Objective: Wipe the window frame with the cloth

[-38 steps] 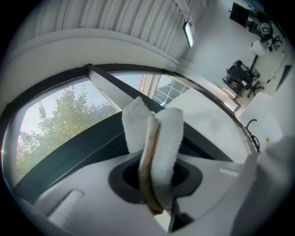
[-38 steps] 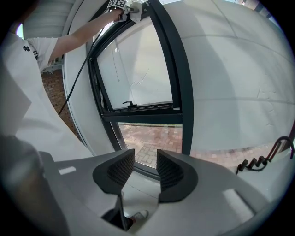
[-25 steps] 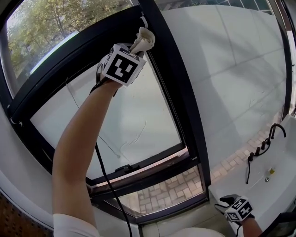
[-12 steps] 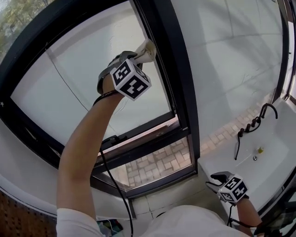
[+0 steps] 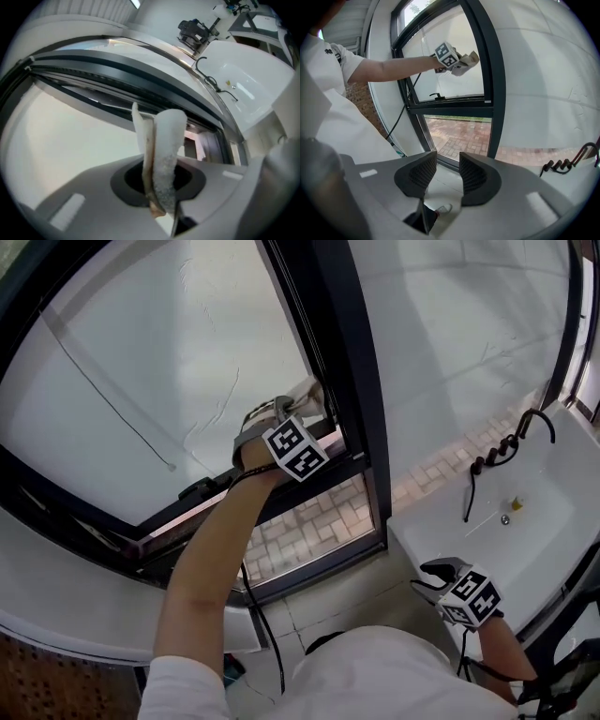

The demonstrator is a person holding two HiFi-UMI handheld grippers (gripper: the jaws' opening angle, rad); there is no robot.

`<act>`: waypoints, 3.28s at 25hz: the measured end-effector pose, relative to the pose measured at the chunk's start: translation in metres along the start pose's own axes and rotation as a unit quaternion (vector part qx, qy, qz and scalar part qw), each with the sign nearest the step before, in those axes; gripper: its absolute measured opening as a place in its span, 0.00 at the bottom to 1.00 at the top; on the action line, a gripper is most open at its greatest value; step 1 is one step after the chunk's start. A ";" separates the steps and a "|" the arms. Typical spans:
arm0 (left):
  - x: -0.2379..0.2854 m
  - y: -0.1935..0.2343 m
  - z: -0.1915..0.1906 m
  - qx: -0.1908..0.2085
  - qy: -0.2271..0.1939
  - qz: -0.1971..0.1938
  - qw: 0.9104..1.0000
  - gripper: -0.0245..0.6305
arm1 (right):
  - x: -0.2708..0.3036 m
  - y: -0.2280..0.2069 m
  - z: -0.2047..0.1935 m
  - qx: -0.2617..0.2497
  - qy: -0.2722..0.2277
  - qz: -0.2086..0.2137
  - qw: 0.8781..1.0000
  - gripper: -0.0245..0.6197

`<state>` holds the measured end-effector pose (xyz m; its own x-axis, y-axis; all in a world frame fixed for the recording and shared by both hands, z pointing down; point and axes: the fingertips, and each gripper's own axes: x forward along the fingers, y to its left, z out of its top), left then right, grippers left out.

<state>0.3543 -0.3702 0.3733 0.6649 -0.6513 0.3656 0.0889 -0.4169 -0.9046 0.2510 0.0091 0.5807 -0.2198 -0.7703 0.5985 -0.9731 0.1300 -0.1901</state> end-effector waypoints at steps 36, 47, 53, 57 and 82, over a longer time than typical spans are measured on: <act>0.006 -0.217 0.007 0.126 -0.025 -0.110 0.986 0.17 | 0.037 0.023 0.011 0.004 0.021 0.010 1.000 0.27; -0.080 -0.182 -0.086 0.074 -0.052 -0.092 0.992 0.17 | 0.094 0.076 0.060 -0.057 0.040 0.064 0.995 0.27; -0.113 -0.155 -0.221 0.059 0.015 -0.068 0.996 0.17 | 0.135 0.126 0.084 -0.093 0.056 0.101 0.989 0.27; -0.136 -0.130 -0.310 0.043 0.064 -0.044 0.996 0.17 | 0.158 0.156 0.098 -0.112 0.063 0.117 0.985 0.27; -0.188 -0.142 -0.566 -0.092 0.153 -0.057 0.982 0.17 | 0.220 0.280 0.101 -0.109 0.096 0.120 0.982 0.27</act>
<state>-0.2030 -0.5479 0.5574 0.4029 -0.7421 0.5356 -0.0055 -0.5872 -0.8094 -0.0629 -0.1865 0.5806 -0.4328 -0.5722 0.6967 -0.8790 0.4394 -0.1852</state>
